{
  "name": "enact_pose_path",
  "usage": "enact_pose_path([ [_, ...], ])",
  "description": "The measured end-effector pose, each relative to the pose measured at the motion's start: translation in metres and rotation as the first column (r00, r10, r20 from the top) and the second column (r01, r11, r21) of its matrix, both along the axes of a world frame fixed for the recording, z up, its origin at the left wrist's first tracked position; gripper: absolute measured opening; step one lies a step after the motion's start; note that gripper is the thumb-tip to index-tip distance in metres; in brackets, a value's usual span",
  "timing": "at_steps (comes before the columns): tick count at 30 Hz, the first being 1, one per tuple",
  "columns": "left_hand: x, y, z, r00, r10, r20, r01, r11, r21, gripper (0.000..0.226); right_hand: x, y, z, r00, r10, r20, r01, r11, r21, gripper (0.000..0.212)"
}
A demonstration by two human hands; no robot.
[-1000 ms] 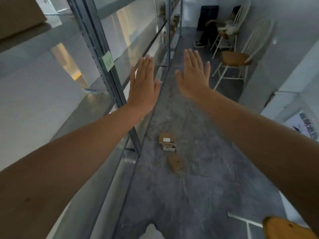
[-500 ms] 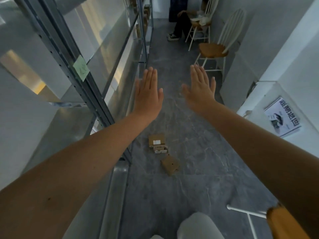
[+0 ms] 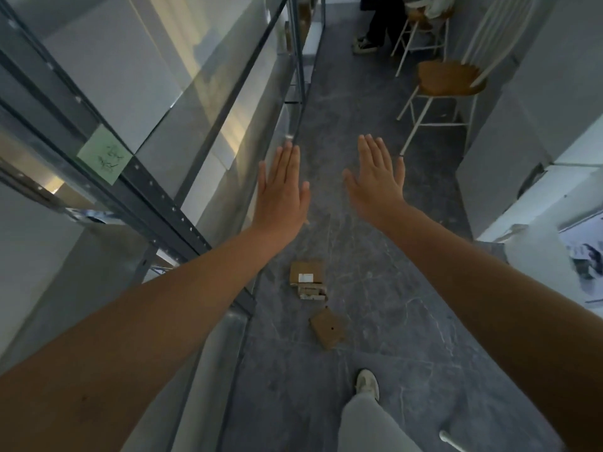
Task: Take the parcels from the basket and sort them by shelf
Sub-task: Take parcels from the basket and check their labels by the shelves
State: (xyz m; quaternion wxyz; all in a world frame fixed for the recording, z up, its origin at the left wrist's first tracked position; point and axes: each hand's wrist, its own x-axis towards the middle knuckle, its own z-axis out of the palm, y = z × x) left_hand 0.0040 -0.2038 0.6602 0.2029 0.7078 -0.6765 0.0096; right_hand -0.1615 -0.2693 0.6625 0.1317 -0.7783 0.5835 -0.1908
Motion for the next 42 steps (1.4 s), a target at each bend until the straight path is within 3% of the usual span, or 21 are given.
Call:
enact_pose_path([
  [7, -0.018, -0.054, -0.058, 0.990, 0.110, -0.091, -0.099, 0.988, 0.118, 0.059, -0.015, -0.083, -0.061, 0.997, 0.025, 0.068, -0.034, 0.991, 0.133, 0.065],
  [14, -0.030, -0.052, -0.192, 0.931, 0.344, -0.123, -0.282, 0.891, 0.356, 0.058, -0.033, -0.102, -0.204, 0.989, 0.088, 0.115, -0.133, 0.871, 0.473, 0.061],
  [18, -0.033, -0.045, -0.274, 0.913, 0.382, -0.144, -0.280, 0.843, 0.460, 0.057, -0.041, -0.094, -0.299, 0.997, 0.065, 0.034, -0.073, 0.821, 0.566, 0.058],
  [23, -0.015, -0.032, -0.387, 0.911, 0.391, -0.131, -0.266, 0.802, 0.535, 0.057, -0.037, -0.080, -0.422, 0.961, 0.169, -0.221, -0.022, 0.838, 0.546, 0.062],
  [27, 0.010, -0.028, -0.486, 0.925, 0.370, -0.090, -0.243, 0.757, 0.606, 0.056, -0.031, -0.072, -0.524, 0.957, 0.150, -0.249, 0.027, 0.807, 0.590, 0.063],
  [29, 0.019, -0.023, -0.538, 0.920, 0.383, -0.087, -0.247, 0.736, 0.630, 0.055, -0.024, -0.064, -0.573, 0.966, 0.088, -0.245, 0.107, 0.725, 0.681, 0.057],
  [34, 0.018, -0.019, -0.657, 0.890, 0.419, -0.179, -0.173, 0.675, 0.717, 0.051, -0.009, -0.041, -0.690, 0.950, -0.052, -0.308, 0.304, 0.376, 0.875, 0.037],
  [36, 0.018, -0.024, -0.705, 0.896, 0.388, -0.216, -0.091, 0.637, 0.765, 0.048, -0.009, -0.035, -0.733, 0.942, -0.147, -0.300, 0.328, 0.241, 0.913, 0.042],
  [39, 0.016, -0.029, -0.770, 0.886, 0.399, -0.236, -0.012, 0.530, 0.848, 0.047, -0.017, -0.028, -0.795, 0.844, -0.385, -0.374, 0.360, -0.111, 0.926, 0.057],
  [42, -0.001, -0.033, -0.806, 0.822, 0.491, -0.289, 0.034, 0.465, 0.885, 0.046, -0.025, -0.027, -0.835, 0.755, -0.538, -0.374, 0.238, -0.306, 0.922, 0.070],
])
